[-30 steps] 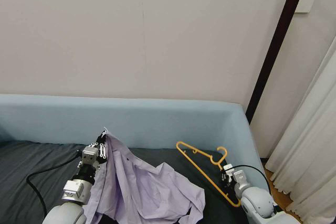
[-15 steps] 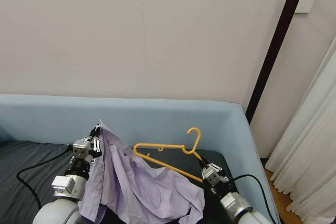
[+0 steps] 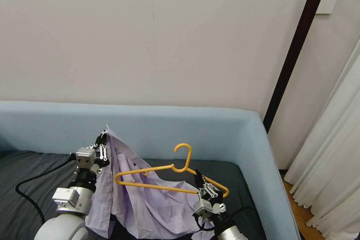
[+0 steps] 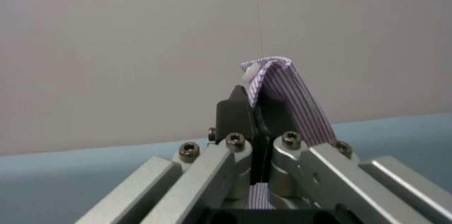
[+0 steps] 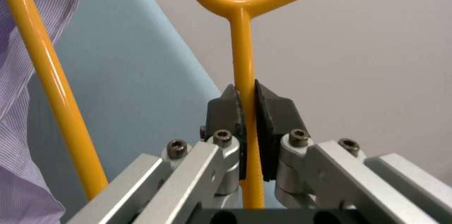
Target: Pick up the clothes from the sofa and hang them on the clothes hanger.
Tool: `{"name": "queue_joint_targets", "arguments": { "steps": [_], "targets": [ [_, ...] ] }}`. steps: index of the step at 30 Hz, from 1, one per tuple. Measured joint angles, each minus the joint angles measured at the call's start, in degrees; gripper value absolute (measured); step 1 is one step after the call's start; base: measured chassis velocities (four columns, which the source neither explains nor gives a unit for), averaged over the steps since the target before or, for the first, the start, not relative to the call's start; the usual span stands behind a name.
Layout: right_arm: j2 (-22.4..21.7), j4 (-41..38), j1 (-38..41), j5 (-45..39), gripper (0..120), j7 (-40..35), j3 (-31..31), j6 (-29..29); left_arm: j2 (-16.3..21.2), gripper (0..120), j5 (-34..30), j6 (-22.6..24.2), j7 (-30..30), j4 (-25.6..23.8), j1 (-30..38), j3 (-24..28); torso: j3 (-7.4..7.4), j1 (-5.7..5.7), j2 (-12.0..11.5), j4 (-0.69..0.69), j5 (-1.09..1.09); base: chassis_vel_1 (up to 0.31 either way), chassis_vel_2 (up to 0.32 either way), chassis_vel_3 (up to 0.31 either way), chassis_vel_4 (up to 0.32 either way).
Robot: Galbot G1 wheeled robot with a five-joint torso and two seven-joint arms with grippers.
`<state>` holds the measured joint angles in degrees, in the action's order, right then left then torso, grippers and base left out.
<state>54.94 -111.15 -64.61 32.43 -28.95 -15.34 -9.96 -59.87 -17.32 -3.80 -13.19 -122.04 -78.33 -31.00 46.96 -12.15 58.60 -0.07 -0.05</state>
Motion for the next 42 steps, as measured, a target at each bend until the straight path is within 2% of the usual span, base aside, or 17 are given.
{"name": "queue_joint_targets", "arguments": {
  "steps": [4, 14, 26, 33, 39, 42],
  "targets": [
    [1.3, 1.4, 2.0, 0.3, 4, -0.9, -3.5, -4.1, -1.2, 0, 0.3, 0.2, 0.0, -0.3, -0.2, 0.8, 0.00, 0.00, 0.0, 0.00, 0.00, 0.000, 0.000, 0.000, 0.000],
    [2.0, 4.1, 2.9, 1.3, 4, -1.0, -3.3, -7.2, -0.8, 0, 0.4, 0.4, 0.0, -2.1, -1.1, 0.6, 0.01, 0.00, 0.0, 0.00, 0.01, 0.000, 0.000, 0.000, 0.000],
    [2.9, 3.1, 4.6, -4.2, 4, -0.4, -2.2, -9.4, -1.7, 0, 3.0, 0.0, 0.8, -4.6, -4.2, 1.4, 0.00, 0.00, 0.0, 0.00, 0.01, 0.000, 0.000, 0.000, 0.000],
    [4.3, 1.9, 6.1, -7.5, 4, -0.8, -4.6, -10.2, -4.9, 0, 7.5, -1.6, 2.5, -3.6, -5.9, 4.4, 0.00, 0.00, 0.0, 0.00, 0.01, 0.000, 0.000, 0.000, 0.000],
    [4.7, 1.8, 7.7, -10.3, 4, -0.8, -5.5, -11.6, -5.9, 0, 10.0, -2.8, 3.1, -2.0, -7.1, 5.8, 0.00, 0.00, 0.0, 0.00, 0.01, 0.000, 0.000, 0.000, 0.000],
    [4.2, 1.8, 9.0, -14.1, 4, -0.8, -6.5, -14.1, -6.4, 0, 11.7, -3.5, 3.6, -1.0, -8.1, 7.0, 0.00, 0.00, 0.0, 0.00, 0.01, 0.000, 0.000, 0.000, 0.000]
  ]
}}
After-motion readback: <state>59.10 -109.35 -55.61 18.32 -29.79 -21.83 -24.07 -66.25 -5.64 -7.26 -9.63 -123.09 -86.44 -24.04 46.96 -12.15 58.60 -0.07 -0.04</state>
